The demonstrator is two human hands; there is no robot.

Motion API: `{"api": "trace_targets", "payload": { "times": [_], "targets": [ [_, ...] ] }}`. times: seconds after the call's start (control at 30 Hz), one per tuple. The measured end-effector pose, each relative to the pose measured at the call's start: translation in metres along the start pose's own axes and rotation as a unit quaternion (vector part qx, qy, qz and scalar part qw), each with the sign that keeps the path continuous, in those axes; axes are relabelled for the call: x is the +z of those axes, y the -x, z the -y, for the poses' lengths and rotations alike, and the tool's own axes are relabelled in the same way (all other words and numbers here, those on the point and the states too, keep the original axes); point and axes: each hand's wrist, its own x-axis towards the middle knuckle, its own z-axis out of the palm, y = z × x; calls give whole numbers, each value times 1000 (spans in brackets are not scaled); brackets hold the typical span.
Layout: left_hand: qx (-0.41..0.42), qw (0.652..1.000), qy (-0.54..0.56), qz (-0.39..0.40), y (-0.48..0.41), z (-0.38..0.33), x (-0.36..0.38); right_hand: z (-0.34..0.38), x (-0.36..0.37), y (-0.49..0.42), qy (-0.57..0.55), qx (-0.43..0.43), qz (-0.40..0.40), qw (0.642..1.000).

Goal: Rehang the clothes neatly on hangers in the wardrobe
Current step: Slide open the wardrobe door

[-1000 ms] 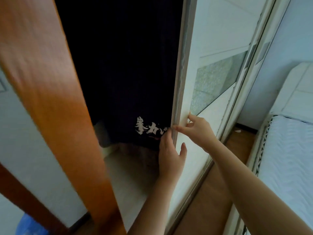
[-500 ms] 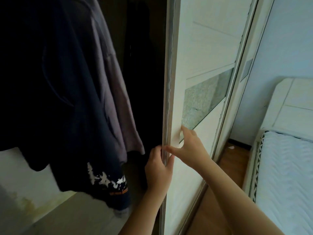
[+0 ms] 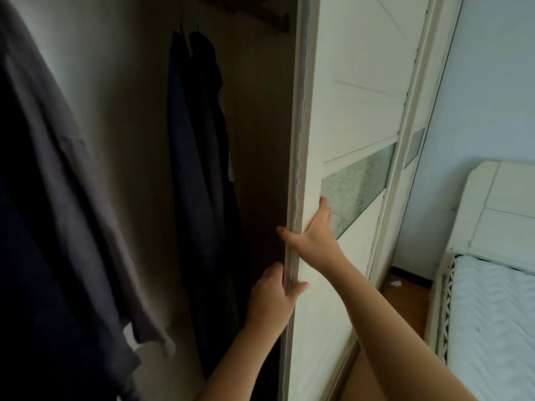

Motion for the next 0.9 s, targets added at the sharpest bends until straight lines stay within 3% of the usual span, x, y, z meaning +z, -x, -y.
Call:
{"api": "trace_targets", "payload": {
  "times": [0.27,0.63,0.9],
  "targets": [
    [29,997,-69,37,-49,-19,27,-31,-25,-47,22,11,6,1000],
    [-21,998,12,60,-109,-35,76,-61,-53,-103,37,45,14,998],
    [-10,996,21,89,-135,-35,86,-75,-58,-124,52,61,18,997]
  ]
}}
